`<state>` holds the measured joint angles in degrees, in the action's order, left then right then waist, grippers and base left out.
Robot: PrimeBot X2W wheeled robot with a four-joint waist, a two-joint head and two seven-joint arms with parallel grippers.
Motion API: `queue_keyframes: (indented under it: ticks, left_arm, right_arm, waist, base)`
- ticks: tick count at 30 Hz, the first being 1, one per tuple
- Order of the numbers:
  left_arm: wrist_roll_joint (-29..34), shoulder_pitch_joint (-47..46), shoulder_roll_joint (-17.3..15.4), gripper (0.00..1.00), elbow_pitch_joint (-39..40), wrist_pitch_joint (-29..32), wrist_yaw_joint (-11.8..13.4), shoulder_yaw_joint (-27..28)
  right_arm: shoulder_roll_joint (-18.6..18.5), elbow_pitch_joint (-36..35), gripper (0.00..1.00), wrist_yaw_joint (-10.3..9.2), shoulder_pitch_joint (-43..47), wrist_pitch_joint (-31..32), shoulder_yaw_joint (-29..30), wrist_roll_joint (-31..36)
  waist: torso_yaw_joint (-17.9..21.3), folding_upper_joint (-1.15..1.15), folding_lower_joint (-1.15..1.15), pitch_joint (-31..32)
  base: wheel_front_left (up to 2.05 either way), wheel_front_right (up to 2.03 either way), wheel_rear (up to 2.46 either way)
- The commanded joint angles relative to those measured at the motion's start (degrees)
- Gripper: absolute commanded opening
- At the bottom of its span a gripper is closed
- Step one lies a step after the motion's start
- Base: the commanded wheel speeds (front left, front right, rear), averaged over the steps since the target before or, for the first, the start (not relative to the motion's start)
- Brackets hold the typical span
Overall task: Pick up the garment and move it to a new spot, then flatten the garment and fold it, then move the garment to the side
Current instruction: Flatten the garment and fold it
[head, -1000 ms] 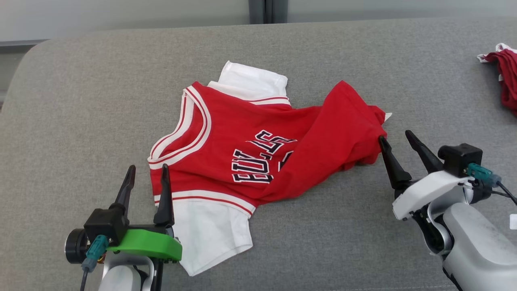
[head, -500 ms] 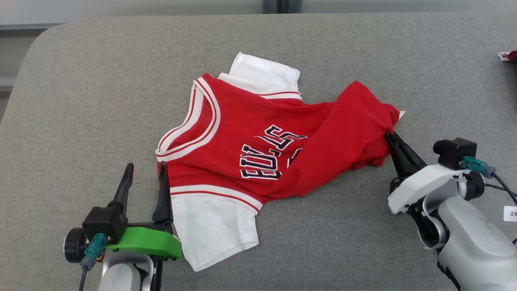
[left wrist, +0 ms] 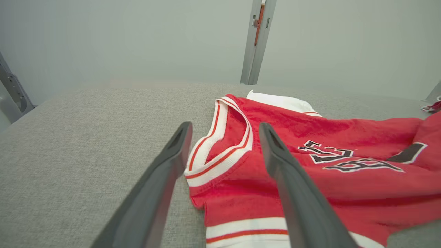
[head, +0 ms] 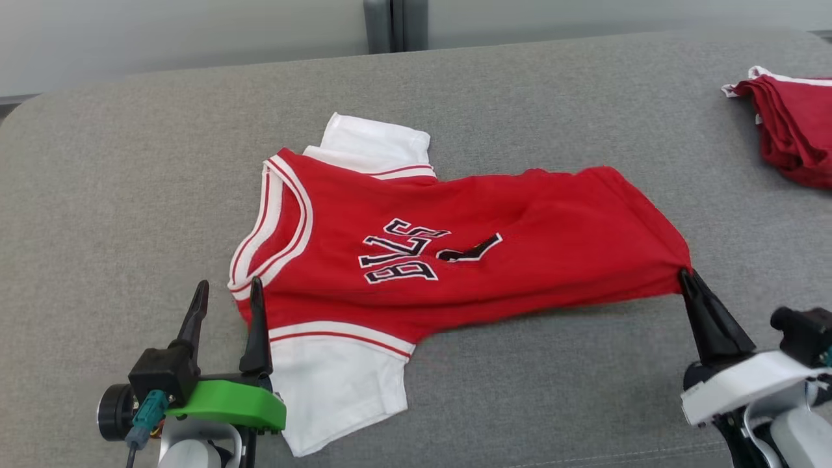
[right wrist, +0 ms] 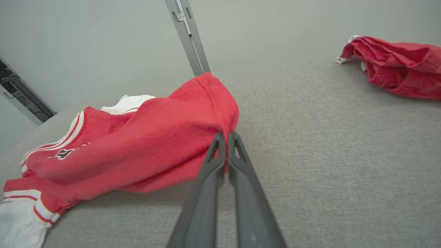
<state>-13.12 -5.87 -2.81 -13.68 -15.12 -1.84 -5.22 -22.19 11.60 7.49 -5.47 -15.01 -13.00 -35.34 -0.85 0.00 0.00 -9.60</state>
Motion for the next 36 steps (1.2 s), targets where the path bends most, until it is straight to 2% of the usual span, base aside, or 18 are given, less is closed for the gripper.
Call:
queue_keyframes:
  ticks: [1, 5, 6, 7, 8, 15, 30, 36]
  left_arm:
    - [0.26, 0.86, -0.18, 1.00, -0.02, -0.01, -0.06, 0.26]
    - [0.31, 0.91, -0.18, 1.00, -0.25, -0.01, -0.22, 0.23]
    - [0.38, 0.90, -0.18, 1.00, -0.31, -0.01, -0.22, 0.32]
    - [0.43, 0.89, -0.18, 1.00, -0.34, -0.01, -0.27, 0.37]
    - [0.54, 0.93, -0.18, 1.00, -0.41, -0.01, -0.35, 0.41]
    - [1.31, 1.58, -0.18, 1.00, -0.39, -0.01, -0.72, 1.21]
    - [3.16, 5.35, -0.18, 1.00, 0.81, 0.00, -1.46, 4.79]
    - [3.75, 6.87, -0.18, 1.00, 1.53, 0.00, -1.55, 6.22]
  right_arm:
    - [0.13, -0.33, 0.00, 0.00, 1.99, 0.57, 0.97, -0.64]
    - [0.77, -0.43, 0.00, 0.00, 5.97, 2.48, 3.10, -1.92]
    - [1.11, -0.09, 0.05, 0.00, 6.54, 2.67, 3.64, -1.84]
    - [1.20, -0.15, 0.61, 0.00, 6.67, 2.52, 3.98, -1.39]
    - [1.64, -0.19, 1.00, 0.00, 6.76, 2.22, 4.31, -1.04]
    - [3.93, -1.27, 1.00, 0.00, 5.67, 0.63, 5.78, 3.49]
    - [8.31, -9.12, 1.00, 0.00, 7.55, -0.21, 7.95, 16.48]
    - [9.36, -10.55, 1.00, 0.00, 10.11, -0.23, 9.39, 18.09]
  waist:
    - [0.86, 0.00, 0.00, 0.48]
    - [1.33, 0.00, 0.00, 0.59]
    - [1.46, 0.00, 0.00, 0.65]
    - [1.51, 0.00, 0.00, 0.70]
    - [1.57, 0.00, 0.00, 0.78]
    - [1.94, 0.00, 0.00, 1.99]
    - [2.23, 0.00, 0.00, 6.43]
    - [2.13, 0.00, 0.00, 7.97]
  base:
    - [0.00, 0.00, 0.00]
    - [0.00, 0.00, 0.00]
    - [0.00, 0.00, 0.00]
    - [0.00, 0.00, 0.00]
    - [0.00, 0.00, 0.00]
    - [0.00, 0.00, 0.00]
    - [0.00, 0.00, 0.00]
    - [0.00, 0.00, 0.00]
